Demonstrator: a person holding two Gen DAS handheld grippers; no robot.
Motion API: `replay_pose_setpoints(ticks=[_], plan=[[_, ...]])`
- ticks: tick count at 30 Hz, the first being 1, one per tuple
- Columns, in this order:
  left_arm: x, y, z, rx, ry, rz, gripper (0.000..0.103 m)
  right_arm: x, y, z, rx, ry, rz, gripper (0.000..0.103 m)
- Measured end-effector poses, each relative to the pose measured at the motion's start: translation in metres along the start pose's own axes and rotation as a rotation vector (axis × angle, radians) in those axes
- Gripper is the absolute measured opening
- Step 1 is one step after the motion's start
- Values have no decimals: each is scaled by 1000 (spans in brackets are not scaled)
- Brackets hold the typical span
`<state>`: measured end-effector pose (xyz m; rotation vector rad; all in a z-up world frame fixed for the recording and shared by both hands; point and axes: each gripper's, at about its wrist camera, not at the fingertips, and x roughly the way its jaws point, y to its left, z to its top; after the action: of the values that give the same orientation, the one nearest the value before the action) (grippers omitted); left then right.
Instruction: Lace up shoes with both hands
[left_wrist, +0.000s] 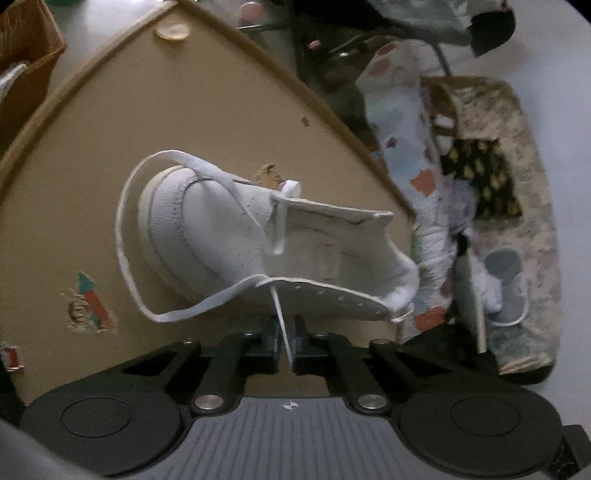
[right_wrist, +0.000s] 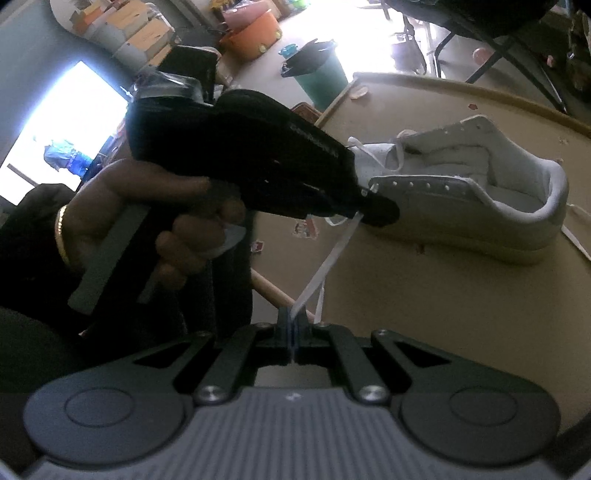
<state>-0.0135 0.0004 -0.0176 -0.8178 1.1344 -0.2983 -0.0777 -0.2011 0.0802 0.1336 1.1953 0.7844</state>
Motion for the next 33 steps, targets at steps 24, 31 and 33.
replay_pose_setpoints(ticks=[24, 31, 33], plan=[[-36, -6, 23, 181, -63, -12, 0, -32, -17, 34, -137, -84, -337, 19], [-40, -3, 27, 201, -64, 1, 0, -9, 1, 68, -471, -13, -389, 21], [-39, -4, 27, 214, -62, 10, 0, 3, 4, 76, -523, 19, -365, 21]])
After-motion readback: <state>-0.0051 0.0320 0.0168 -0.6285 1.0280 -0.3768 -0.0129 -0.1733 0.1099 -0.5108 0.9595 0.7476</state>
